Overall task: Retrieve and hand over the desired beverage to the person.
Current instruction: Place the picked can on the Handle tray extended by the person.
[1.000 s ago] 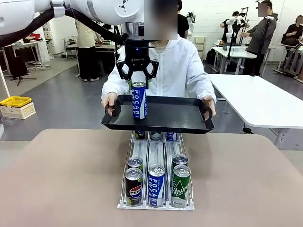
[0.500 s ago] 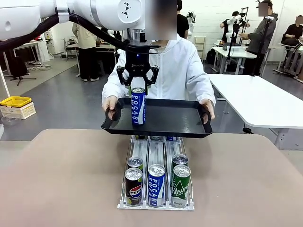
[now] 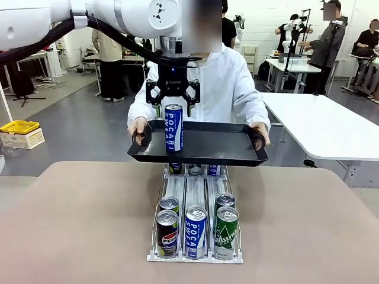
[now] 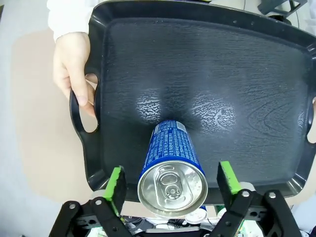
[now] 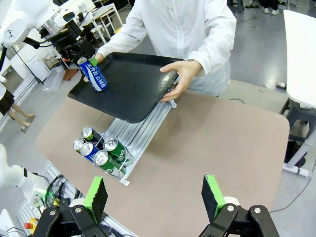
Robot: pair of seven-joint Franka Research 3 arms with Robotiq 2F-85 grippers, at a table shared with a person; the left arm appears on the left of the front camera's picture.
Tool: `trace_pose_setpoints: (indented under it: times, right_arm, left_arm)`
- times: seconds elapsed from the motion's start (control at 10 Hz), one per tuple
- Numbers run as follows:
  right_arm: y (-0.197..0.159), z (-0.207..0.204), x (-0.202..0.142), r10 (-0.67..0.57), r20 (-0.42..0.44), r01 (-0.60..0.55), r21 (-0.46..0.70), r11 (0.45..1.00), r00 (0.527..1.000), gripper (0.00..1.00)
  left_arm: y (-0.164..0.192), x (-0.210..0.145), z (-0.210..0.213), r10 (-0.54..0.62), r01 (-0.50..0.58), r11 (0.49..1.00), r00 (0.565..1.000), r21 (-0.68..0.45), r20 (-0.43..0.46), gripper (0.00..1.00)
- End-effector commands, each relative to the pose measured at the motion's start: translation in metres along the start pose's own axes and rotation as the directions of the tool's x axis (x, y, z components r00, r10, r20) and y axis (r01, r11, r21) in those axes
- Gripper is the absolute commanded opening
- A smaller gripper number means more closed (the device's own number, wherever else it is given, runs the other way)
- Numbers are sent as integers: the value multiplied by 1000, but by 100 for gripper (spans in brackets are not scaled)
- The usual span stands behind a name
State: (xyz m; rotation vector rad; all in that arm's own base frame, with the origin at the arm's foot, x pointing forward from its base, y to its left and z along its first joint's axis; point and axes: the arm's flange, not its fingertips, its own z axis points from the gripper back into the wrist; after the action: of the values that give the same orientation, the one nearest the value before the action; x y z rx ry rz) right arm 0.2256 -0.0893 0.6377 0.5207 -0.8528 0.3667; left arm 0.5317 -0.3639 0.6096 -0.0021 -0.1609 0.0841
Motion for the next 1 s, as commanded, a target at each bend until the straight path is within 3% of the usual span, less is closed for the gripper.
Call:
trace_pose_setpoints:
  times: [0.0,0.5,0.7,0.9]
  right_arm:
    - [-1,-1,0,-4,0,4,1,1000,1000,100]
    - [-1,-1,0,-4,0,4,1,1000,1000,100]
    - [-1,-1,0,-4,0,4,1,1000,1000,100]
    - [-1,-1,0,-4,0,4,1,1000,1000,100]
  left_arm:
    - [-1,4,8,-23,22,1000,1000,-7,-18,100]
    - [2,-1,16,-14,14,1000,999,-2,-40,100]
    - [10,-27,46,-59,56,997,997,-44,-54,100]
    - [25,-76,75,-169,167,983,985,-80,-26,100]
